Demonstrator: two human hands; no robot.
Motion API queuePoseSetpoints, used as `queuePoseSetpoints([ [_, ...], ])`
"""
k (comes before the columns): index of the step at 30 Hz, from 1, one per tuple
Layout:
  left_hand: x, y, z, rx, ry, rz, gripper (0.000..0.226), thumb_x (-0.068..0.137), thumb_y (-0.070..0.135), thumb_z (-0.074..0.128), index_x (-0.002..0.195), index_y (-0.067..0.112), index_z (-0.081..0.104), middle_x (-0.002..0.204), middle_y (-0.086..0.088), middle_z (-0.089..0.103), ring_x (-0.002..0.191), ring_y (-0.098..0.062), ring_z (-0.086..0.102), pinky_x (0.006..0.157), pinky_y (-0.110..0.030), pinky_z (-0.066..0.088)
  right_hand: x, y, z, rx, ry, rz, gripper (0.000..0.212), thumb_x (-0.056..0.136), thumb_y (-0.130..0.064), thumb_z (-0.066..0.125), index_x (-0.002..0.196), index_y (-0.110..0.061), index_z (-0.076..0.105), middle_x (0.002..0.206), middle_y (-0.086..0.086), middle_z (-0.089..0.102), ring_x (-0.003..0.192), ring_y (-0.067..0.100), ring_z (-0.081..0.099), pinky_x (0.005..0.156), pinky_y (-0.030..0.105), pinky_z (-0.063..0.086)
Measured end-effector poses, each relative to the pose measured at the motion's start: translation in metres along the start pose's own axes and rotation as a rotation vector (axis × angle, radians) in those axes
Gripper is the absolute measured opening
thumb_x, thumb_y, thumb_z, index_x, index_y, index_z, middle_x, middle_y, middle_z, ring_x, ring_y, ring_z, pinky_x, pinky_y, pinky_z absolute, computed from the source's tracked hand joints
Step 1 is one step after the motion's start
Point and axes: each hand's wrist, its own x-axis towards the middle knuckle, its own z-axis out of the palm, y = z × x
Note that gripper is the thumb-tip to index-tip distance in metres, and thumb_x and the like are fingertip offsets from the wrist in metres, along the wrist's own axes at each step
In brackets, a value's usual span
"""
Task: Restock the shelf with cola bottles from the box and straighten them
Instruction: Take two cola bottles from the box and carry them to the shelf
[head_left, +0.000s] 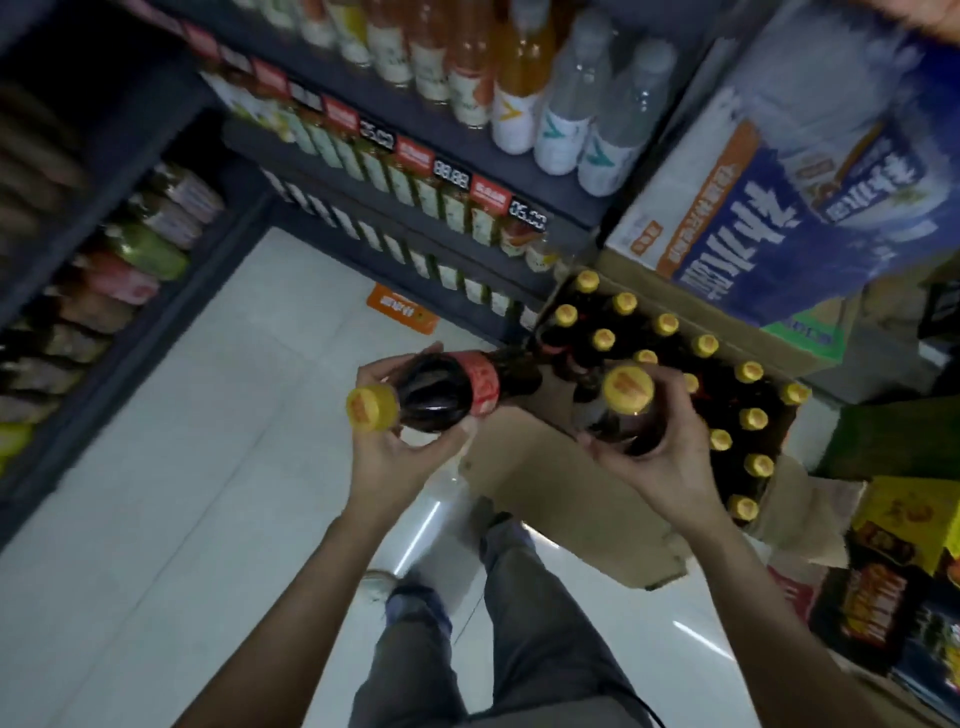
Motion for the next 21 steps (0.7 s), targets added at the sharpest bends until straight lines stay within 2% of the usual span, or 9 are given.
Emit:
queuePoseSetpoints([
  [3,-0.037,0.028,-0.063,0.020,0.207,-0.013,0.048,0.064,0.030,0.078,0.107,0.030,0.056,0.103,0.015,0.068,0.100,-0.001,0.063,0.085,-0.016,0.048,-0.011,-0.044,0.043,0.062,-0.166,-0.004,0.062,0.065,0.004,0.081,0.112,-0.019,0.048,0.101,-0.012,0.061,0.093,-0.008,0.060,0.080,0.009,0.046],
  [5,-0.068,0.033,-0.110,0.056,0.378,-0.028,0.047,0.064,0.034,0.075,0.104,0.026,0.053,0.096,0.015,0.065,0.090,0.006,0.062,0.080,-0.011,0.046,-0.023,-0.072,0.087,0.109,-0.262,0.005,0.063,0.065,-0.014,0.085,0.116,-0.017,0.047,0.103,-0.011,0.061,0.096,-0.007,0.060,0.084,0.012,0.047],
  [7,-0.103,0.033,-0.163,0.074,0.526,-0.039,0.048,0.064,0.038,0.073,0.105,0.021,0.053,0.096,0.012,0.062,0.086,0.008,0.061,0.079,-0.011,0.046,-0.038,-0.097,0.139,0.146,-0.328,-0.008,0.066,0.062,-0.019,0.086,0.116,-0.021,0.047,0.104,-0.012,0.060,0.092,-0.013,0.059,0.080,0.007,0.044],
  [10,-0.162,0.036,-0.242,0.022,0.728,-0.041,0.041,0.064,0.043,0.070,0.100,0.030,0.055,0.093,0.014,0.063,0.084,0.008,0.060,0.078,-0.013,0.047,-0.067,-0.128,0.220,0.168,-0.409,-0.029,0.059,0.057,-0.033,0.078,0.109,-0.032,0.049,0.103,-0.015,0.060,0.088,-0.016,0.057,0.075,0.003,0.041],
  [13,-0.215,0.044,-0.319,-0.101,0.947,-0.016,0.048,0.064,0.045,0.066,0.104,0.021,0.059,0.094,0.009,0.064,0.084,0.005,0.061,0.077,-0.014,0.047,-0.096,-0.154,0.298,0.196,-0.550,-0.024,0.050,0.062,-0.024,0.079,0.106,-0.032,0.056,0.104,-0.012,0.063,0.090,-0.011,0.059,0.076,0.007,0.044],
  [15,-0.244,0.051,-0.369,-0.198,1.085,-0.014,0.053,0.061,0.047,0.066,0.104,0.017,0.061,0.092,0.007,0.066,0.083,0.001,0.062,0.076,-0.015,0.049,-0.115,-0.174,0.349,0.213,-0.662,-0.020,0.048,0.063,-0.016,0.082,0.104,-0.027,0.059,0.094,-0.014,0.066,0.081,-0.011,0.061,0.071,0.009,0.046],
  [18,-0.277,0.058,-0.443,-0.316,1.250,-0.016,0.052,0.057,0.050,0.066,0.098,0.019,0.063,0.082,0.010,0.070,0.078,-0.006,0.064,0.071,-0.017,0.051,-0.141,-0.203,0.420,0.216,-0.791,-0.035,0.047,0.058,-0.027,0.080,0.101,-0.027,0.061,0.086,-0.019,0.071,0.080,-0.006,0.063,0.069,0.007,0.046],
  [21,-0.306,0.066,-0.510,-0.297,1.346,-0.009,0.061,0.054,0.051,0.069,0.099,0.010,0.063,0.074,0.009,0.070,0.073,-0.009,0.064,0.065,-0.017,0.052,-0.160,-0.235,0.486,0.224,-0.875,-0.069,0.050,0.056,-0.027,0.084,0.100,-0.030,0.062,0.091,-0.013,0.071,0.089,0.005,0.064,0.074,0.016,0.050],
])
